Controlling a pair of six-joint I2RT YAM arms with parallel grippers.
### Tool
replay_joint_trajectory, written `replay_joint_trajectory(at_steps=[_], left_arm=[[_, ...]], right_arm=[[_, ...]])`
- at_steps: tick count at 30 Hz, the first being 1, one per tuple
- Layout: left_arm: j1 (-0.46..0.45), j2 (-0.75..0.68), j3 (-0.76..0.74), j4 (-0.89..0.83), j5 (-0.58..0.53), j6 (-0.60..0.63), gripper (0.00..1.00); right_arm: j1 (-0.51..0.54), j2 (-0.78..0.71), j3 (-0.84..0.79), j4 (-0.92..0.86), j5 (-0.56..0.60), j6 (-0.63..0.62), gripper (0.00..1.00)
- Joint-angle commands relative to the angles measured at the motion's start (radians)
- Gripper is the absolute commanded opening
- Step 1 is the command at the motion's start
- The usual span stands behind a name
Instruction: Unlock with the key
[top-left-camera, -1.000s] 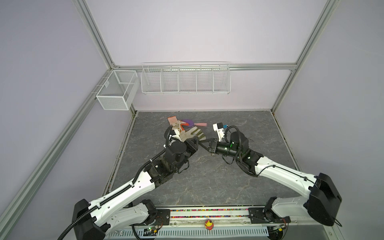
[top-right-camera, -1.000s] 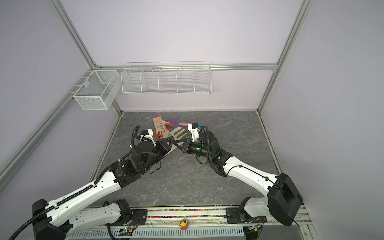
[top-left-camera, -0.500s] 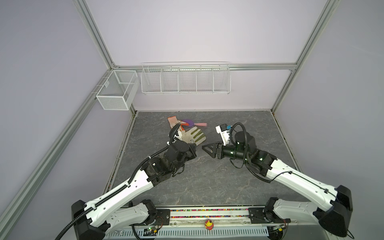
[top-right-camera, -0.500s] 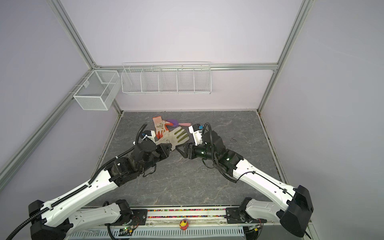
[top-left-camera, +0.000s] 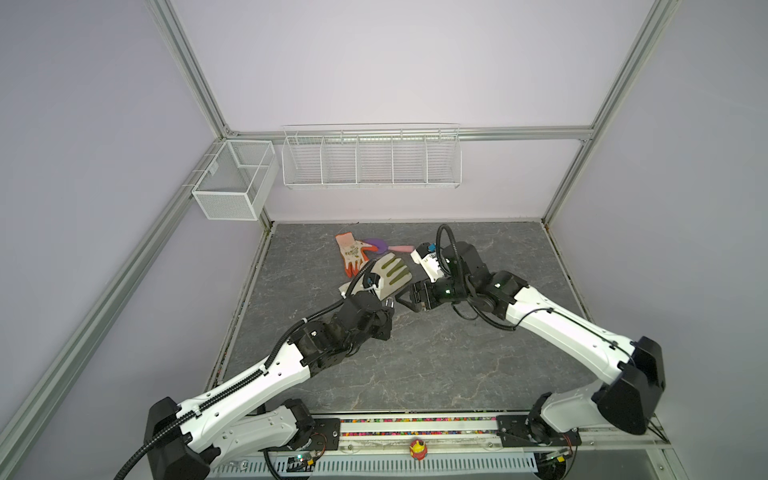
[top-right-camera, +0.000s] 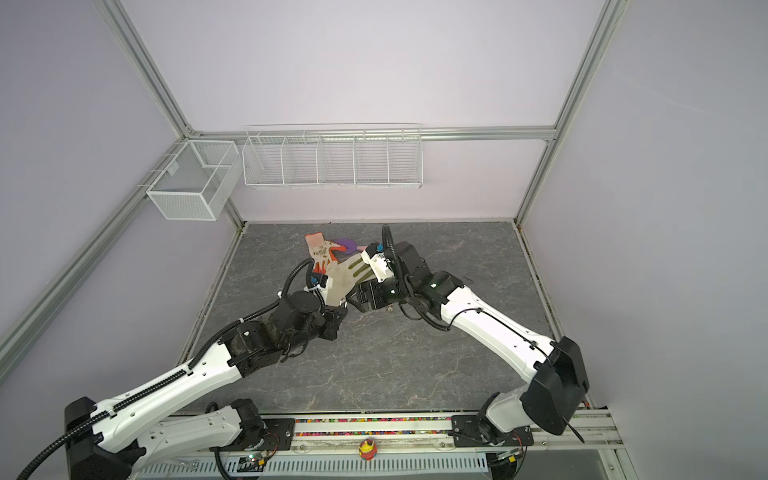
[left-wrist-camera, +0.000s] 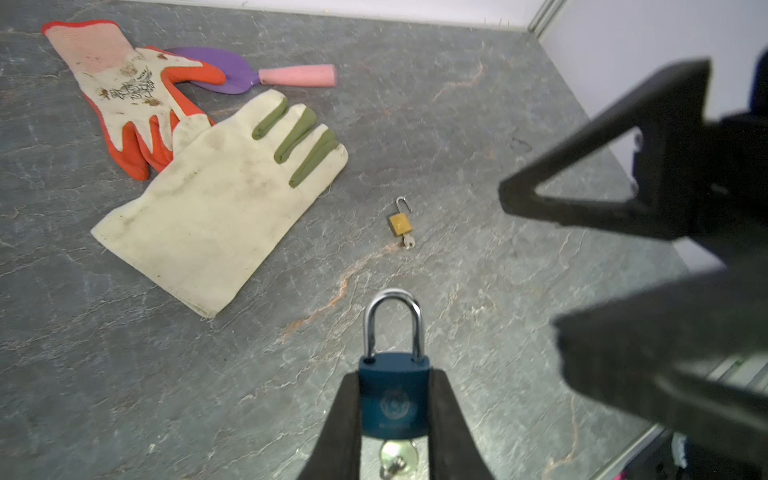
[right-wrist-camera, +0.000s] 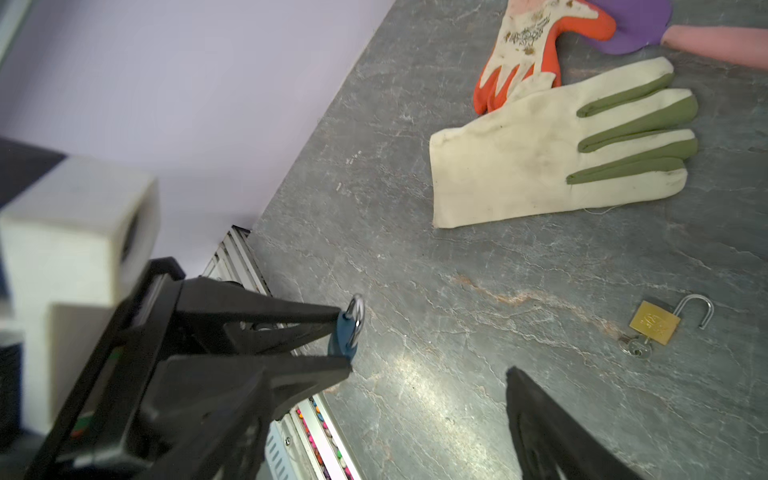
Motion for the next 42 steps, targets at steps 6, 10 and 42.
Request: replay_joint_trajectory(at_steps=[6,10,42], left_arm=[[-0.002,-0.027,-0.005,0.017,-0.006,0.116,0.0],[-0.002,-0.024,-0.01,0.026,0.0,0.118,0.0],[-0.002,-0.022,-0.022,0.046,-0.006,0.111,0.0]], right_arm=[[-0.012,0.125,0.127,-0.136,0.008,-0.119,0.92],[-0.012,0.164,0.159,-0.129,-0.011,-0.125,0.92],[-0.045,0.246,0.209,-0.222,-0.032,-0.233,0.93]])
